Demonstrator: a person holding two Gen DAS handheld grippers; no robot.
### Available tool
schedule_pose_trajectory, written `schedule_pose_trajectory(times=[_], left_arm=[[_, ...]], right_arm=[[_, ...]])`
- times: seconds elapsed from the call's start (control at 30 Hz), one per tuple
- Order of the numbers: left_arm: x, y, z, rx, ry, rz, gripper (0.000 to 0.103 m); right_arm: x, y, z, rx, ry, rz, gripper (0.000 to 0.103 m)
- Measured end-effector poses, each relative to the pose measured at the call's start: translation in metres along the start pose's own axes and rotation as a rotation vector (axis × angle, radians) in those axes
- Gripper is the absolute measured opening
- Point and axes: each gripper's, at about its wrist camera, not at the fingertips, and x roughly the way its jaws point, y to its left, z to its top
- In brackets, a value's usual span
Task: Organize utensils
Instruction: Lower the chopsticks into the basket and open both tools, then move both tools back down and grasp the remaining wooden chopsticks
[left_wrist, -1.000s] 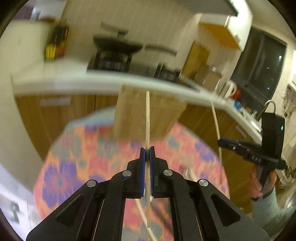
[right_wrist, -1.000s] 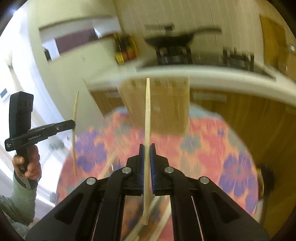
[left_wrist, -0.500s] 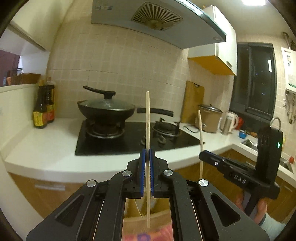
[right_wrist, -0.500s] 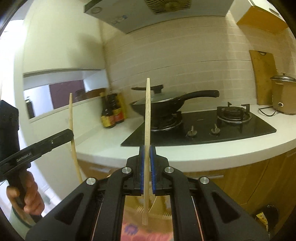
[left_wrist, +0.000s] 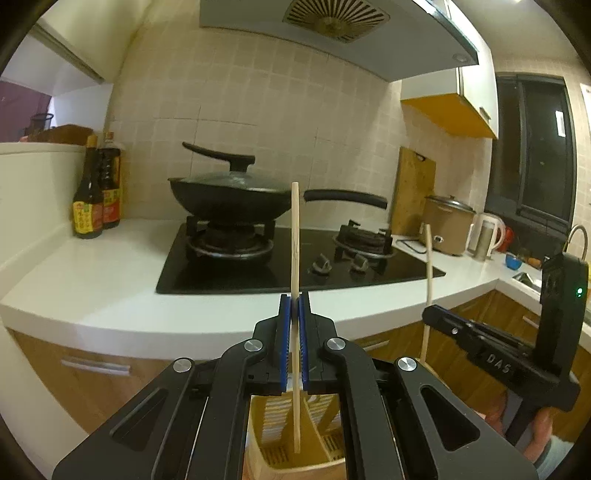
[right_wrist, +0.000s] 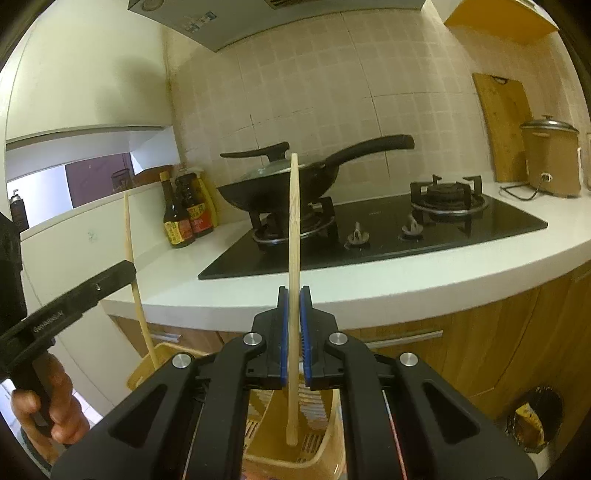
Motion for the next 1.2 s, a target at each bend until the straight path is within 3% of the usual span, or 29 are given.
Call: schedule_pose_trajectory(times=[0.13, 0.37, 0.47, 0.6, 0.67, 0.73, 0.93, 1.2], left_arm=[[-0.004, 0.008, -0.007, -0.044, 0.041, -0.037, 0.006], [-0.031, 0.014, -0.018, -0.096, 0.072, -0.051, 0.048], [-0.049, 0.009, -0.024, -0.085, 0.085, -0.06, 0.055], [-0.076, -0.002, -0.037, -0.063, 0.108, -0.059, 0.063], [-0.091, -0.007, -0.048, -0.054, 0.122, -0.051, 0.068], [-0.107, -0.01, -0.06, -0.052, 0.137, -0.034, 0.071], [-0.14, -0.009, -0.103, -0.078, 0.228, -0.002, 0.071], [-0.16, 0.005, -0.152, -0.129, 0.354, 0.052, 0.071]], right_arm=[[-0.012, 0.003, -0.005, 0.005, 0.024, 0.023, 0.005], [-0.046, 0.008, -0.017, 0.014, 0.097, 0.065, 0.008], [-0.072, 0.01, -0.024, 0.012, 0.12, 0.06, 0.013], [-0.104, 0.01, -0.037, 0.019, 0.141, 0.049, 0.024], [-0.12, 0.01, -0.046, 0.026, 0.156, 0.041, 0.042], [-0.132, 0.01, -0.055, 0.024, 0.172, 0.023, 0.049], [-0.159, 0.011, -0.091, 0.006, 0.264, -0.046, 0.049], [-0.164, 0.009, -0.137, 0.038, 0.471, -0.081, 0.049]])
